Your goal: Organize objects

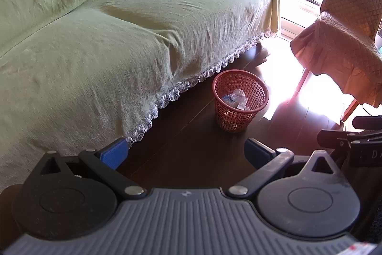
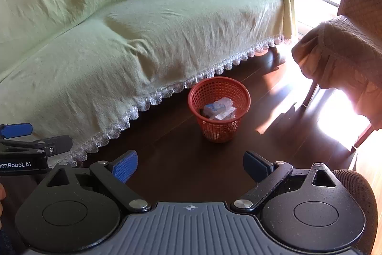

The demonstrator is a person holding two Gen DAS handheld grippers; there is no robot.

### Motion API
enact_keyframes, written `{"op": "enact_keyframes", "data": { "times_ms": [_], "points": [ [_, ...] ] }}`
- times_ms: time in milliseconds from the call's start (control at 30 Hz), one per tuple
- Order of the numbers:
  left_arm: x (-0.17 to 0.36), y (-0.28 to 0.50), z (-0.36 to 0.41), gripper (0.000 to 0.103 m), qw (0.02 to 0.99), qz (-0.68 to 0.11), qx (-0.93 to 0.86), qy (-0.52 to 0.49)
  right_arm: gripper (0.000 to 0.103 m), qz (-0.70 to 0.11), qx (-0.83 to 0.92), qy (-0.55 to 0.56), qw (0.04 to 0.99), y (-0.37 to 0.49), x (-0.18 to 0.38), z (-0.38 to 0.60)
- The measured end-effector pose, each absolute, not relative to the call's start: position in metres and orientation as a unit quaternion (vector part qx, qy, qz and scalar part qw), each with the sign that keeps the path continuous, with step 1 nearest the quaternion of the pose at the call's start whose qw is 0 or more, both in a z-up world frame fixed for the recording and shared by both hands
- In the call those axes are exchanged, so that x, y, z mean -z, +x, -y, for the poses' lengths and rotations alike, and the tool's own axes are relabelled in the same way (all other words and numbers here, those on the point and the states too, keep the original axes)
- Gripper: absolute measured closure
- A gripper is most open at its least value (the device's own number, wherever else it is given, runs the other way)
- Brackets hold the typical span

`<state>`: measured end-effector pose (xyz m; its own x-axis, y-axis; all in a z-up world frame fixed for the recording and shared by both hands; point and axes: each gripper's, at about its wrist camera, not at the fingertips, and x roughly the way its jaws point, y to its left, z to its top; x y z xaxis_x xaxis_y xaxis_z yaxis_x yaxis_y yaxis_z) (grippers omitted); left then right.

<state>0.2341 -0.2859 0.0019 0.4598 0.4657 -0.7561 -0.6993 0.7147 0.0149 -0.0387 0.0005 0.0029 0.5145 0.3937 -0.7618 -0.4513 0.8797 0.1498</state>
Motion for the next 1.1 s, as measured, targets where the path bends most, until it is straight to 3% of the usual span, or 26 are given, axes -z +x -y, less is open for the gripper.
{"op": "enact_keyframes", "data": {
  "times_ms": [1100],
  "points": [
    [0.008, 0.241, 0.278, 0.001, 0.838, -0.398, -0.341, -0.151, 0.01, -0.434, -0.242, -0.036, 0.867, -0.029, 0.005, -0.005]
  ]
}}
